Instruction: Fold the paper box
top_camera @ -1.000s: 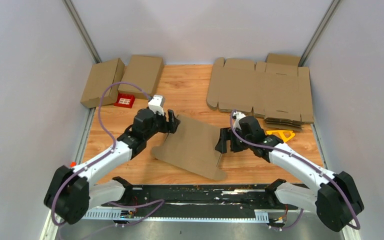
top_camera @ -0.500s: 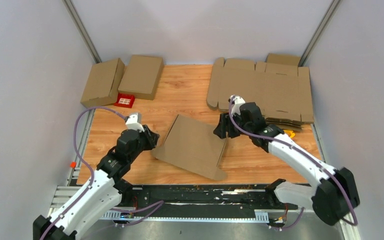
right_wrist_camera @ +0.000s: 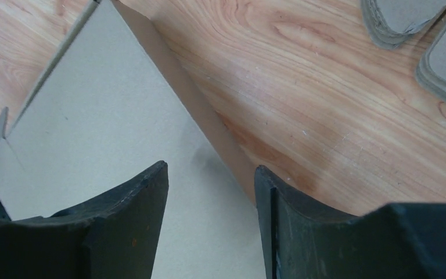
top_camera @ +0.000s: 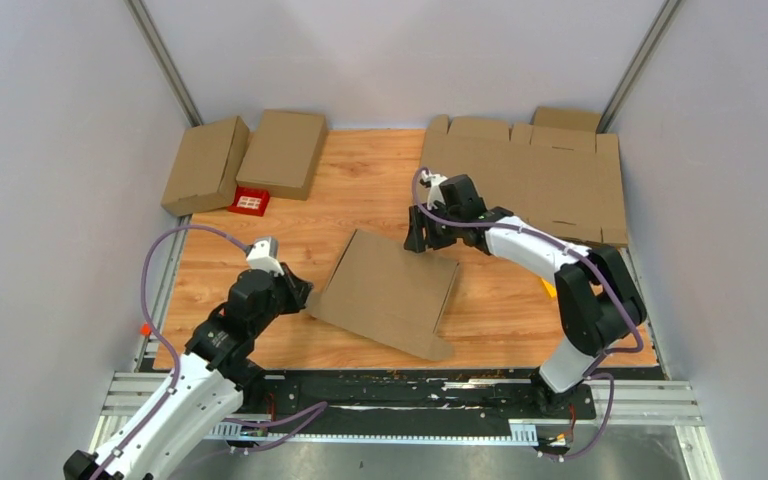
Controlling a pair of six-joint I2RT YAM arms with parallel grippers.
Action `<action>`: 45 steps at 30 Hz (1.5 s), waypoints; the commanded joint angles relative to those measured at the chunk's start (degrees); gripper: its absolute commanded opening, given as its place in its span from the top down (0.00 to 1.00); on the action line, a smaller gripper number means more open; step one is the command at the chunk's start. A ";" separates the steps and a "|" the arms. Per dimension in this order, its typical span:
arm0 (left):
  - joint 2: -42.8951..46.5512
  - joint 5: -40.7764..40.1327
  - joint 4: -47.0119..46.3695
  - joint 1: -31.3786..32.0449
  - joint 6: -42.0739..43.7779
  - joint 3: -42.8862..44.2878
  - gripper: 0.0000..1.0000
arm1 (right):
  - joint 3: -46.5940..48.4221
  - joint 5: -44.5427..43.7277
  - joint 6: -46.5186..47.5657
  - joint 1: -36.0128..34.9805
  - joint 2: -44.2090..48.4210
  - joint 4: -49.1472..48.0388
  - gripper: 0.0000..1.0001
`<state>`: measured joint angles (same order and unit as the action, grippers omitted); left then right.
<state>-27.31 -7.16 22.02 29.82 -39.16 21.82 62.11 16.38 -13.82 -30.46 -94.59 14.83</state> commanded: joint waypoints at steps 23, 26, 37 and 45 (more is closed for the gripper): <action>-1.00 2.20 1.50 -0.12 -0.68 4.86 0.98 | -4.68 16.03 -3.12 12.62 -11.96 -8.21 0.78; -0.77 2.33 1.93 -0.12 -0.29 4.33 0.98 | -5.56 15.48 -4.36 14.86 -11.97 -9.08 0.88; -7.17 8.26 -4.41 -0.16 -1.19 -0.63 0.99 | -8.17 20.01 -8.89 18.99 -14.49 -14.29 1.00; -20.12 11.56 -26.50 0.13 -2.37 -4.64 1.00 | -8.58 20.61 -7.77 18.75 -11.74 -14.38 0.96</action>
<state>-40.25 1.54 11.75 29.82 -40.80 17.58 54.35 38.57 -22.83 -11.11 -108.44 -0.30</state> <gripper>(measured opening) 0.006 0.024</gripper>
